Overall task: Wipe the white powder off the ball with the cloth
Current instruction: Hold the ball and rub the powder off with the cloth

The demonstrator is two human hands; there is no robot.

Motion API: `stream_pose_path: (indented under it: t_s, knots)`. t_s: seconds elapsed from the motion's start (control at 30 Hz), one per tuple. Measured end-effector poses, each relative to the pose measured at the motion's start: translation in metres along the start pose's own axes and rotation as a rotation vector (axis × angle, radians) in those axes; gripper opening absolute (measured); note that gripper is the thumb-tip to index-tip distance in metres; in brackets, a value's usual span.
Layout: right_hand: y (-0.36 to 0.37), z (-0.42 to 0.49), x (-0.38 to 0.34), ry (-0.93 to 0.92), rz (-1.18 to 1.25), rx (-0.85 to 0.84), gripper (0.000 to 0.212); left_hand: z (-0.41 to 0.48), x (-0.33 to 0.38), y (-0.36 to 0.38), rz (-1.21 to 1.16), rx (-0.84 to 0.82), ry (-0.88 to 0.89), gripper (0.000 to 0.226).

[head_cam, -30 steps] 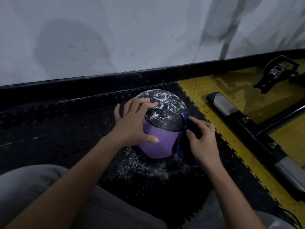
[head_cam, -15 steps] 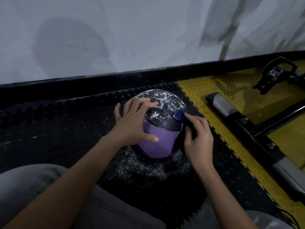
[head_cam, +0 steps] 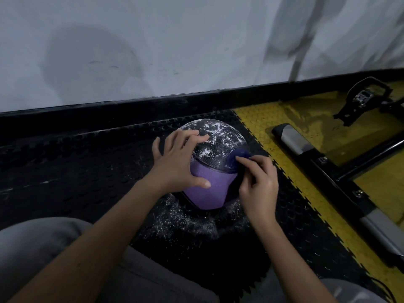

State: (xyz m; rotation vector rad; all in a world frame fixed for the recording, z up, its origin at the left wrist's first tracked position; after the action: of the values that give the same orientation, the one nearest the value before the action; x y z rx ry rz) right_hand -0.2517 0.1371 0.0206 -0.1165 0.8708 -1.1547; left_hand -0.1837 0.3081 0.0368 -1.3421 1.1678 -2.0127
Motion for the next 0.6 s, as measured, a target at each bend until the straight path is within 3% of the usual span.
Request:
stream_pose_path:
  t_s: [0.17,0.33,0.4,0.6]
  knots:
    - [0.006,-0.018,-0.031,-0.262,-0.059,-0.131,0.035,-0.002,0.0,0.002,0.042,-0.005,0.004,0.099]
    - [-0.001,0.011,0.016,0.063,-0.026,-0.034,0.033,-0.001,-0.002,0.001,0.023,-0.033,-0.002,0.101]
    - [0.0,0.011,0.018,0.091,-0.03,-0.034,0.033,-0.001,-0.001,0.001,0.027,-0.032,0.0,0.102]
    - [0.005,-0.017,-0.026,-0.225,-0.087,-0.146,0.035,-0.005,-0.004,0.0,0.054,-0.014,-0.021,0.1]
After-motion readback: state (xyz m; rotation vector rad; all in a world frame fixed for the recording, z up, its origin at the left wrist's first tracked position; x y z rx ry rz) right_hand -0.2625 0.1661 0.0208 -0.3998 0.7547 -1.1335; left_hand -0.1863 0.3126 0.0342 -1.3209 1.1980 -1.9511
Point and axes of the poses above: each hand's wrist, its own z-axis towards the middle knuckle, its own y-axis out of the palm, x = y × z, the point moved 3 cm from there along z, towards the middle knuckle, and after that the axes turned 7 degrees about x, right-handed, at the moved point
